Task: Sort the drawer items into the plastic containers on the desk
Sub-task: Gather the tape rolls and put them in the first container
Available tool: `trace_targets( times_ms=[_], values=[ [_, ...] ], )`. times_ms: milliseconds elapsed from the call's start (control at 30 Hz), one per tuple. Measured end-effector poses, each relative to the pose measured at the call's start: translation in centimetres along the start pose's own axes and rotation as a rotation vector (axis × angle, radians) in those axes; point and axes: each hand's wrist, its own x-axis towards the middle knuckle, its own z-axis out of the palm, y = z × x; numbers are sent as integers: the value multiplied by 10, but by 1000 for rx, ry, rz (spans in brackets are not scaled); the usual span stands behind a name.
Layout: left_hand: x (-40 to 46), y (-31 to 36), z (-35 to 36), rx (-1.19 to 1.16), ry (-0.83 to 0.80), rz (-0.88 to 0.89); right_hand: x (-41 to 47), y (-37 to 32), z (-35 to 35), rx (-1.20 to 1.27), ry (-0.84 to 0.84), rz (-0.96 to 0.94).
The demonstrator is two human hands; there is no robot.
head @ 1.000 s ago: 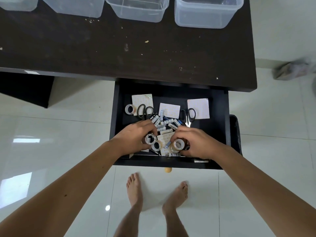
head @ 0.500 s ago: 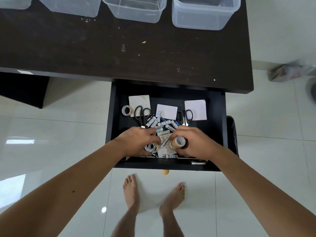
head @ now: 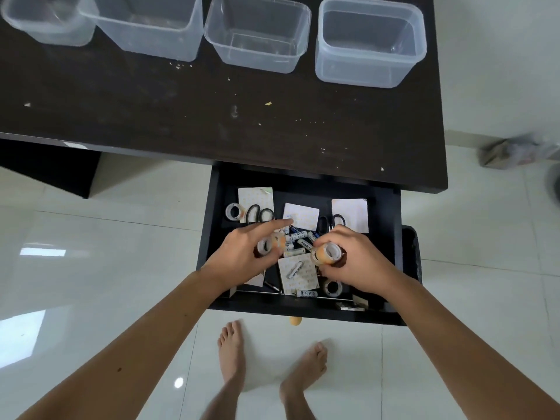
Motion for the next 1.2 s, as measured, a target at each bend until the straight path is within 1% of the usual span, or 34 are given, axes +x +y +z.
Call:
trace_targets(
  times_ms=[33,100,167,267,333,433,567,767,1000,1133,1200],
  values=[
    [0,2,0,-56,80,-37,1,-1,-1,4,-2,3],
    [2,6,2,-164,221,-179,5,-2,-3,5,-9,-7],
    [4,8,6,-222,283,-328,9,-2,-6,15,-15,-26],
    [5,6,15,-243,383,-486,16,-1,-12,-4,-12,-51],
    [5,3,24,-163,456,-560,16,1,-15,8,-26,-62],
    [8,2,35,58,490,-641,16,5,-20,24,-64,-89],
    [13,10,36,158,462,-728,14,14,-24,14,-81,-125],
    [10,16,36,216,477,-684,10,21,-32,13,-78,-129],
    [12,16,35,337,437,-530,13,18,-30,17,-72,-126],
    [15,15,29,347,406,-476,12,14,-28,36,-73,-125],
    [14,13,26,360,361,-423,12,14,-26,34,-58,-134]
  ],
)
